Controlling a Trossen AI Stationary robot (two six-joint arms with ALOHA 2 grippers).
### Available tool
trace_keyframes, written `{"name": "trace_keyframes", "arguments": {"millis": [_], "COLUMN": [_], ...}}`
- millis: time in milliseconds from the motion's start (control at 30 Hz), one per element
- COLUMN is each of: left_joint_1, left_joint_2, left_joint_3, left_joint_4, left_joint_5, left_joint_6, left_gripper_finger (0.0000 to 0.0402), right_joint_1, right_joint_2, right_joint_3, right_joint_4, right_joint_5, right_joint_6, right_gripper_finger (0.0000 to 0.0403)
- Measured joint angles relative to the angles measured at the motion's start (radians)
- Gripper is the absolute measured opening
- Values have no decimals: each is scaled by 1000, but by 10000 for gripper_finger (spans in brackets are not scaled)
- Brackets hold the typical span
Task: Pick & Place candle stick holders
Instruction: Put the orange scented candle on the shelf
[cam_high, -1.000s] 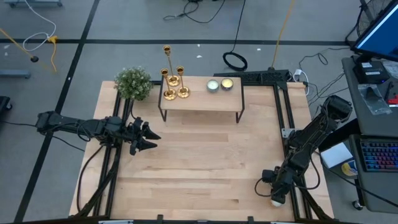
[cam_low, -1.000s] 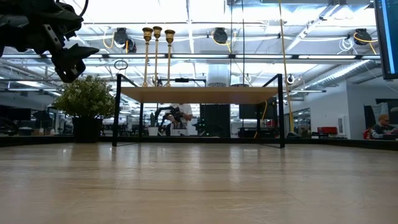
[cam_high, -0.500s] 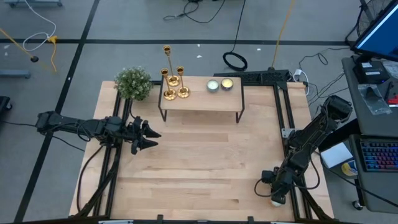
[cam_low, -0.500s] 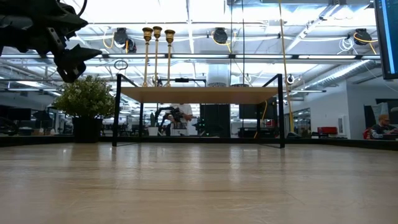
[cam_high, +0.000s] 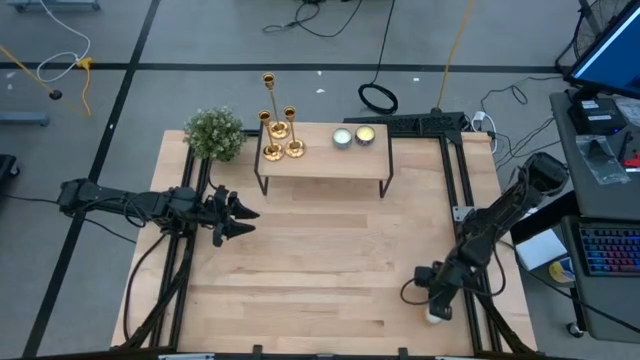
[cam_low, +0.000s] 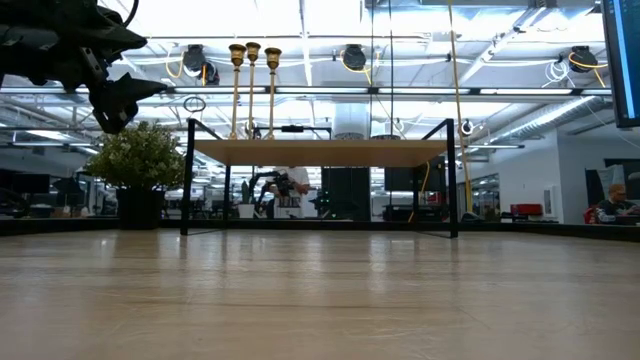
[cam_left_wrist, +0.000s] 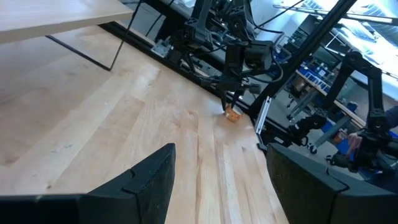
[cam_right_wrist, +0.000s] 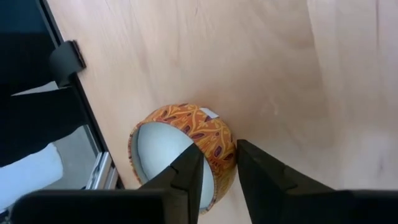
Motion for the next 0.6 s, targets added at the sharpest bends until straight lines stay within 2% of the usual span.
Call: {"name": "trace_keyframes", "arguments": {"millis": [600], "left_joint_1": [0], "left_joint_2": [0], "left_joint_3": [0], "left_joint_4": [0], "left_joint_5": [0], "left_joint_6": [0], "left_gripper_finger": [253], "right_joint_1": [-148], "right_joint_2": [-1], "right_joint_3": [1], "right_joint_4": [8], "right_joint_5": [-34], "right_joint_6": [-147], "right_gripper_finger": [86]}}
